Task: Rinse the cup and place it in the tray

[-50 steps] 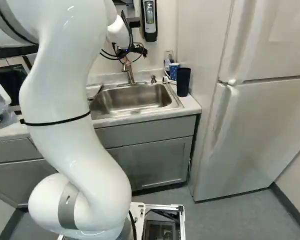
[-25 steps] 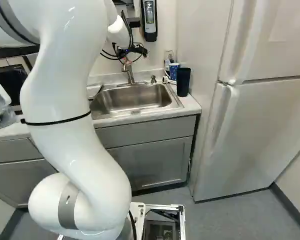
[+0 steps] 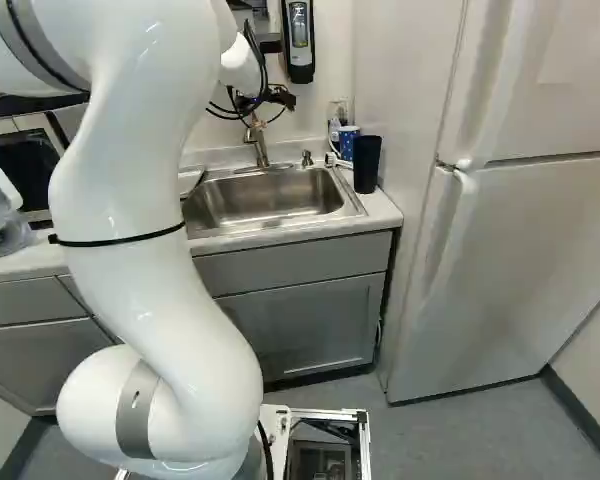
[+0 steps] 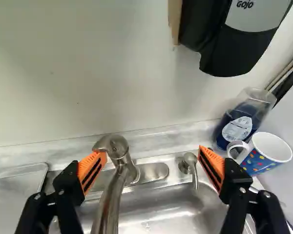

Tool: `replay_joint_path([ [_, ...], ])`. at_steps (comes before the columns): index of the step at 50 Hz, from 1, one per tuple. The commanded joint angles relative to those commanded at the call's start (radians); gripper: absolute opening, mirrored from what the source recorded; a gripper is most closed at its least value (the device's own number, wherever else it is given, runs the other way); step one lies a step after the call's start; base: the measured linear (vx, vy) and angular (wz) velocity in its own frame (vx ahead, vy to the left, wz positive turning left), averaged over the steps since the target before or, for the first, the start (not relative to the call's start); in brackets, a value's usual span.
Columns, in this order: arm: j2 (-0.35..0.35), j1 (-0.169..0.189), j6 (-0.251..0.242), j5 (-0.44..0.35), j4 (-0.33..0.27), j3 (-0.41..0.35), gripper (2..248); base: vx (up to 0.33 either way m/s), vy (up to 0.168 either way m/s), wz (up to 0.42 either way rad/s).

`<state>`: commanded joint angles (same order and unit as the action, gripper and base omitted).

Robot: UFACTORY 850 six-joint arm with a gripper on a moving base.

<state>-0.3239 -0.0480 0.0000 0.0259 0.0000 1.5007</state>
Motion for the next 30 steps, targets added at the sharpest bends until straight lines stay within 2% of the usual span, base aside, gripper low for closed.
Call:
replay_joint_path([
  [19,-0.037,-0.003,0.0,-0.065,0.0,0.043,247,0.0,0.0,0.0],
  [30,-0.037,-0.003,0.0,-0.068,0.0,0.043,247,0.0,0.0,0.0],
])
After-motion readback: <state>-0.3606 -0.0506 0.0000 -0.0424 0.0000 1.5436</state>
